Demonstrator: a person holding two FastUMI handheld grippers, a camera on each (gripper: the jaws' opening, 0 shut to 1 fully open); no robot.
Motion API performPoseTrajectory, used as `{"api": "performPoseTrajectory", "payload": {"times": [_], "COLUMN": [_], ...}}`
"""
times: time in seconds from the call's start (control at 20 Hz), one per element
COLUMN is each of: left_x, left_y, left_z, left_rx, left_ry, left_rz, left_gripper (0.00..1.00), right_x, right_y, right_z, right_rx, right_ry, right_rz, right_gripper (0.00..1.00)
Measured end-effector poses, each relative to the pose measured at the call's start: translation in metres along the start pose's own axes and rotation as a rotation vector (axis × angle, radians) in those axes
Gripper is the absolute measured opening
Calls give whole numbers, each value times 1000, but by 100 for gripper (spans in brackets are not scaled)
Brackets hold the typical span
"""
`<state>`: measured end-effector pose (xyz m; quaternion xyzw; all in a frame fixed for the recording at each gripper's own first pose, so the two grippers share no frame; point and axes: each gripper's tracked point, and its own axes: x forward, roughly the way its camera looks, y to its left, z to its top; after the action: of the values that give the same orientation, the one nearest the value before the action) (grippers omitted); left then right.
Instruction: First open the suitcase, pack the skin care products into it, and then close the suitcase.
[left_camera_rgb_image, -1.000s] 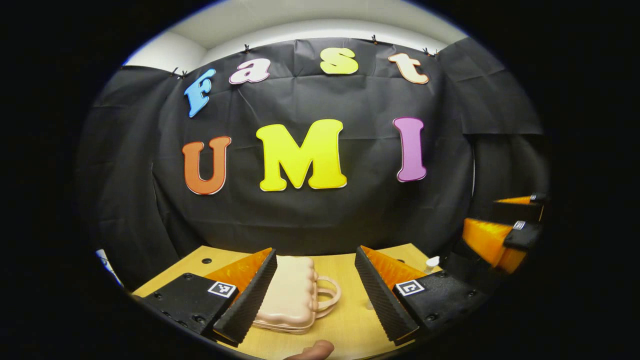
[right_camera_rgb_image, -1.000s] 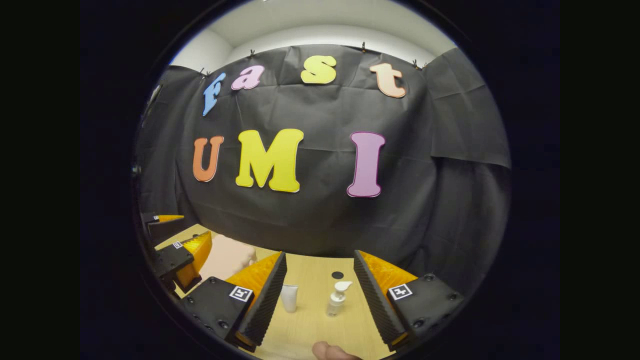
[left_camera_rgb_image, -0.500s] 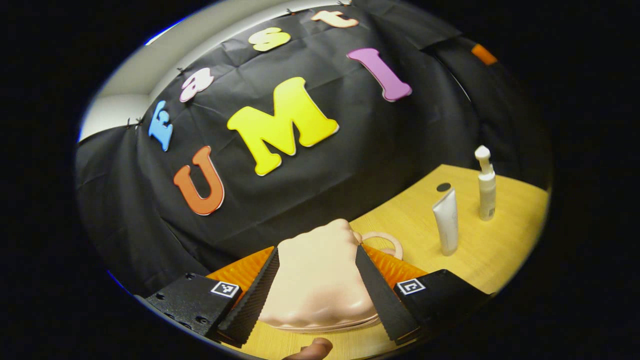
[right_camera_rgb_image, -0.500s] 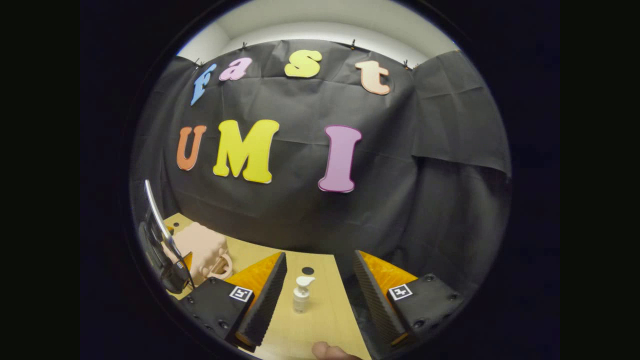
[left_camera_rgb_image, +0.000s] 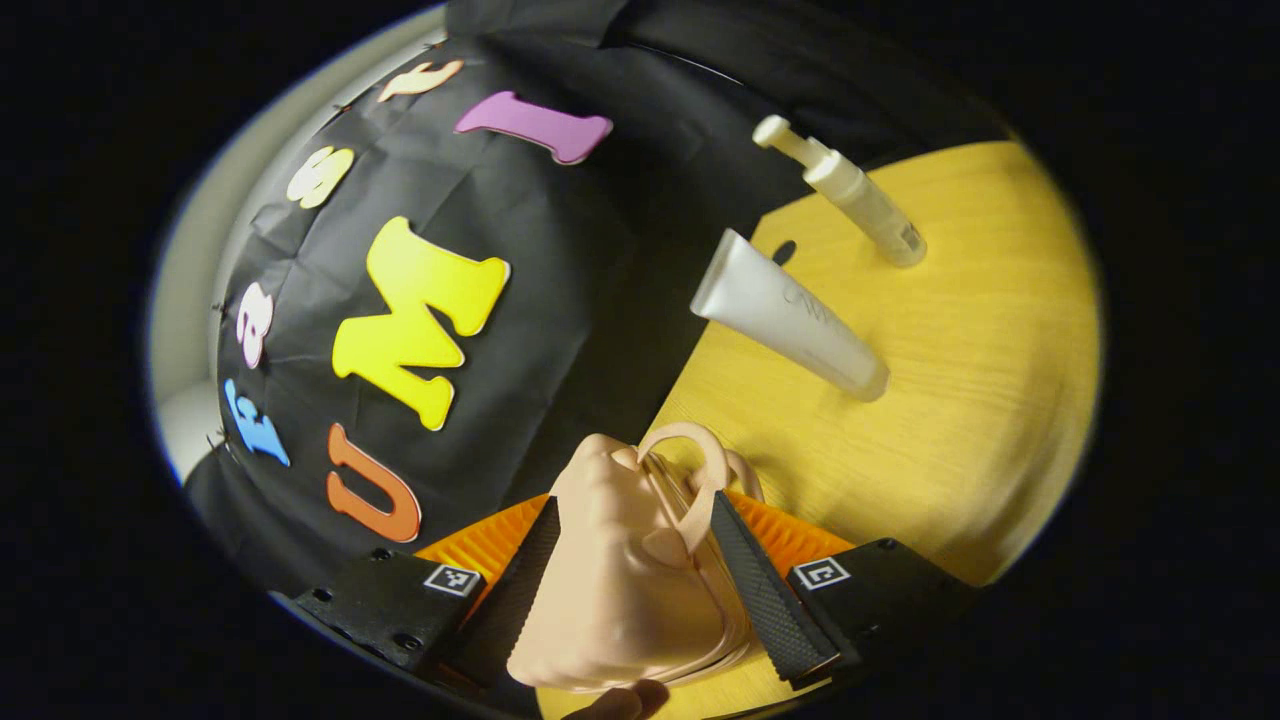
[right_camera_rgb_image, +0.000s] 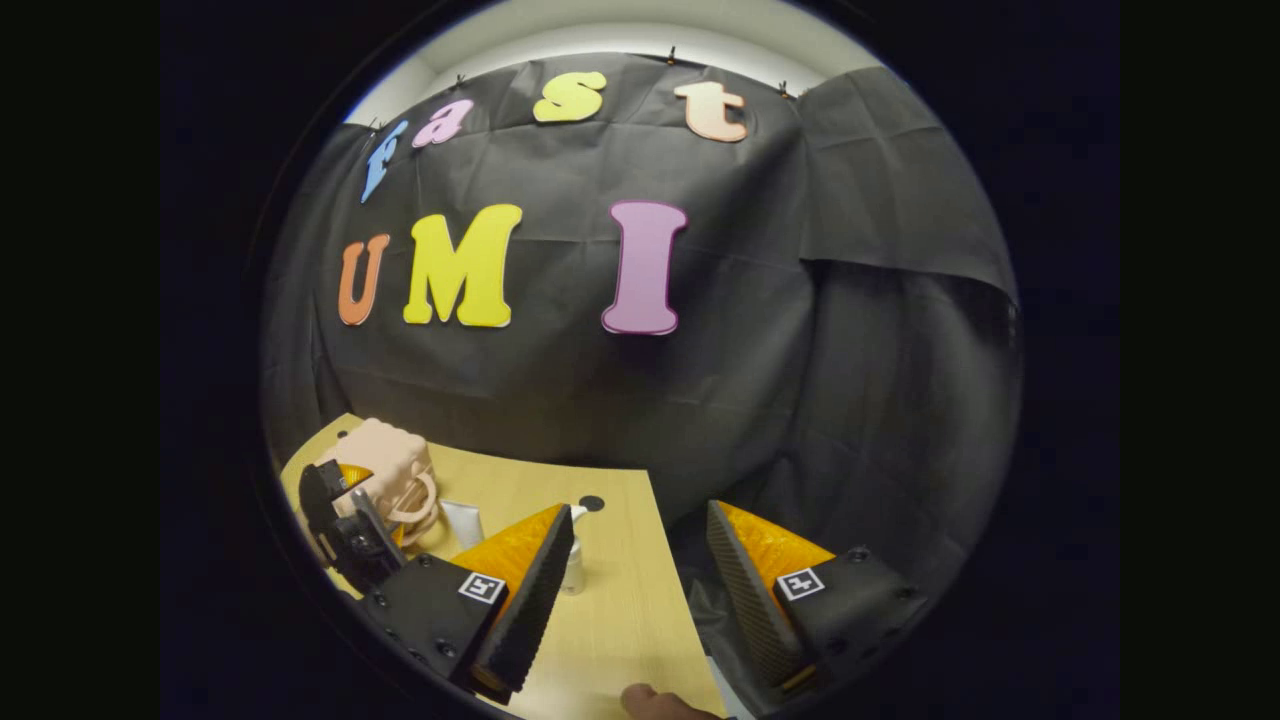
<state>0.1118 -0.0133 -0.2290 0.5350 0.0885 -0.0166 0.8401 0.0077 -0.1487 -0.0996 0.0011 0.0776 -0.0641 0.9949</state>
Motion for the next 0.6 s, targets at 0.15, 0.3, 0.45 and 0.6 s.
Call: {"api": "performPoseTrajectory", "payload": {"times": [0.15,0.3,0.45,0.6], "left_x": [6,12,28,40], "left_y": [-24,-31,-35,-30], "left_z": [-1,6,5,2], "left_rx": [101,201,278,342], "left_ry": [48,54,75,103], "left_rz": [-22,13,6,-2], "left_gripper": [92,86,69,59], "right_x": [6,11,14,12], "right_y": [-9,-18,-19,-16], "right_z": [-12,-20,-26,-26], "right_rx": [11,3,-7,-26], "right_ry": [20,23,37,32], "right_rz": [14,27,58,77], "right_gripper": [80,80,80,80]}}
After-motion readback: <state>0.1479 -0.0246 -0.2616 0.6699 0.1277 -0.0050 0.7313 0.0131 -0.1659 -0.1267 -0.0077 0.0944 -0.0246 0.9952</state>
